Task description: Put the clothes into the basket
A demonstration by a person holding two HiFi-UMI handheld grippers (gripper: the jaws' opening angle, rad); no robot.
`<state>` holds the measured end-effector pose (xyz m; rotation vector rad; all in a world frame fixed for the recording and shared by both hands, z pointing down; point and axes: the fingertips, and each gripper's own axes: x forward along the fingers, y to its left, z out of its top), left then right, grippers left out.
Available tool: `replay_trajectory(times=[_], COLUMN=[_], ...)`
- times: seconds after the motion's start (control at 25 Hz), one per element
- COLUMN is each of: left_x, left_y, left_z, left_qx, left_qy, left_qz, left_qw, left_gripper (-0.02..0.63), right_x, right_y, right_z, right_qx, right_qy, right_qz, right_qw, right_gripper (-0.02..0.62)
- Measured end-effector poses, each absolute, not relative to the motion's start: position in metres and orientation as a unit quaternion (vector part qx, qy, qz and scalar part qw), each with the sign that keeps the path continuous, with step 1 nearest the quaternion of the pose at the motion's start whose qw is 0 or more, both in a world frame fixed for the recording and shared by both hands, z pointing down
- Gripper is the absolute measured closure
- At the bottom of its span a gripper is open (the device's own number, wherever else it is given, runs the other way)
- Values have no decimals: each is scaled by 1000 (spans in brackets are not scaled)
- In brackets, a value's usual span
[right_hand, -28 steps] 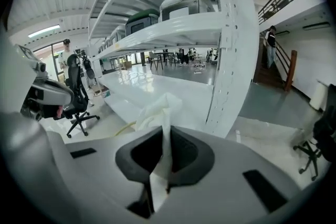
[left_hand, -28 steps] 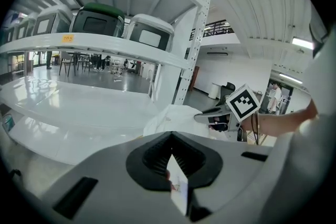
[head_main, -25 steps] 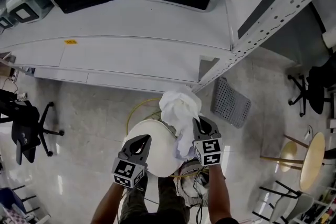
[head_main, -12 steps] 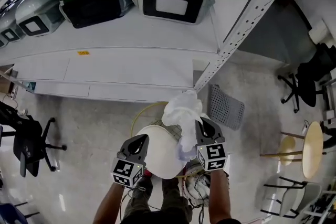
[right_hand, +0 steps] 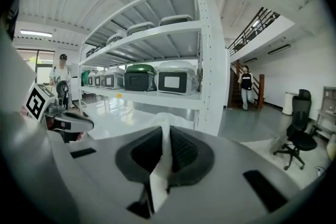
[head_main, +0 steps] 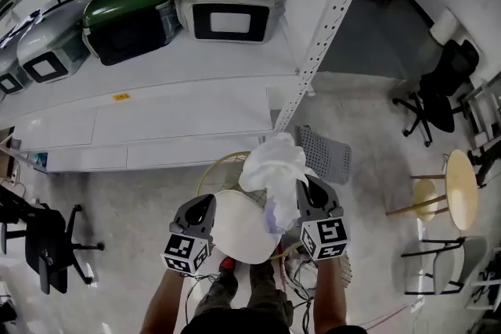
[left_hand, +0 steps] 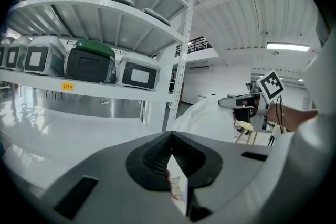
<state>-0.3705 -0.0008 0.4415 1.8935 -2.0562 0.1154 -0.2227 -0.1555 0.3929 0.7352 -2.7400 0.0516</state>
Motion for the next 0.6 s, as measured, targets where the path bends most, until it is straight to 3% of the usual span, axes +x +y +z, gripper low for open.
replay_trajectory(times=[0.6], left_x=[-315], left_y=[-7], left_z=[402], left_qx=[766], left_qy=[-629], left_qz=[45], left_qw=[127], left_gripper=[606], right_x=[-126], right_y=[-97], right_z=[351], right_qx=[382], right_qy=[-915], right_qz=[20], right_qw=[126], right_gripper=[557])
